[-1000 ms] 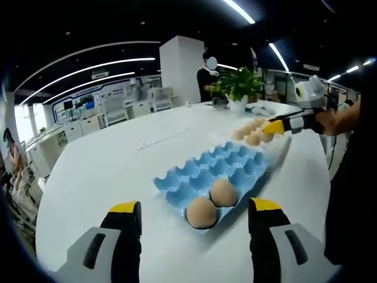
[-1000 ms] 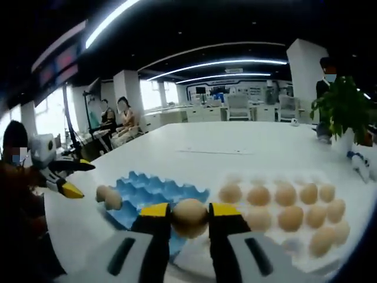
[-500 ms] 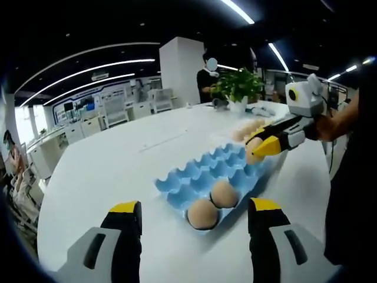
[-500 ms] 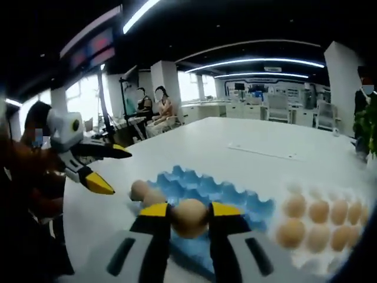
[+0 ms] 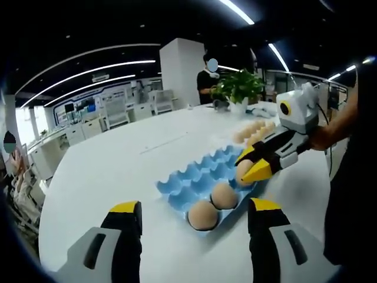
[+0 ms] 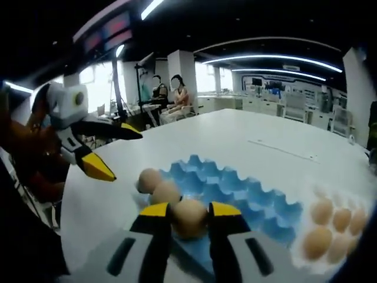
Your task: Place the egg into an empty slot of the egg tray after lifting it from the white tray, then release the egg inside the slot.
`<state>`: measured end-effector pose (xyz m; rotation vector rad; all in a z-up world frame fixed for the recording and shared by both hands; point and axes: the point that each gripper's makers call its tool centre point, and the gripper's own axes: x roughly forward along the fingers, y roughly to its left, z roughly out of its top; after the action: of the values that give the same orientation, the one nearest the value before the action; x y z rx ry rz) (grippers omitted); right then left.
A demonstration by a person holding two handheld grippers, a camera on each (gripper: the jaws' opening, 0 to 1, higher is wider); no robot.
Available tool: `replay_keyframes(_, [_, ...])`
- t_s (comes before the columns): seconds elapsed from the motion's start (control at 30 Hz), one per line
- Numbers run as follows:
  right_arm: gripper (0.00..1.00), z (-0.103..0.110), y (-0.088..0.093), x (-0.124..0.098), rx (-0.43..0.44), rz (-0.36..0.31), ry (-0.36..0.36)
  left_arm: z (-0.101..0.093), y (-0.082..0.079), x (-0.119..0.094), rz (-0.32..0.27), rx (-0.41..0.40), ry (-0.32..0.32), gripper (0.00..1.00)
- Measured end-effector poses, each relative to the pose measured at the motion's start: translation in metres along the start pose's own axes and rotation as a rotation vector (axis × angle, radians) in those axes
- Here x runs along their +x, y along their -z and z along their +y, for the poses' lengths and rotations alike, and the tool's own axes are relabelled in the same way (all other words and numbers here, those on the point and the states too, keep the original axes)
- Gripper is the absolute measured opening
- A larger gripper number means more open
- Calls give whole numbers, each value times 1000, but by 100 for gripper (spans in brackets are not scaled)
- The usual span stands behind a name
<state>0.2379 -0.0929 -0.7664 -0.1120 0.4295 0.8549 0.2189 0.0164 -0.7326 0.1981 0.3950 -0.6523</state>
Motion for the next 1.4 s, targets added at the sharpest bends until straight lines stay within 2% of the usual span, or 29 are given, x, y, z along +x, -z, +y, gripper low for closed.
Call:
replay_keyframes(0.43, [25, 2, 6, 8, -58, 8, -13, 3, 2, 0, 2, -1, -4, 73])
replay_keyframes(0.6, [26, 5, 8, 10, -139, 10, -8, 3, 4, 0, 6, 1, -5, 73])
replay_keyframes(0.83, [26, 4, 7, 8, -136, -9, 0, 2, 6, 1, 13, -1, -1, 72])
replay_keyframes(0.87, [26, 4, 3, 8, -160, -34, -5, 2, 6, 1, 10, -2, -3, 72])
replay_keyframes(1.03, [32, -1, 7, 1, -127, -30, 12, 3, 2, 0, -3, -6, -18, 73])
replay_keyframes(1.13, [30, -3, 6, -6, -99, -34, 14, 1, 1, 1, -3, -10, -11, 72])
replay_keyframes(1.27, [30, -7, 4, -16, -106, -53, 36, -2, 2, 2, 7, -13, -7, 73])
replay_keyframes(1.37, [29, -18, 3, -27, -106, -62, 80, -5, 0, 3, 5, -15, -2, 73])
replay_keyframes(1.4, [28, -29, 5, -34, -110, -58, 125, -5, 0, 3, 3, -14, -2, 73])
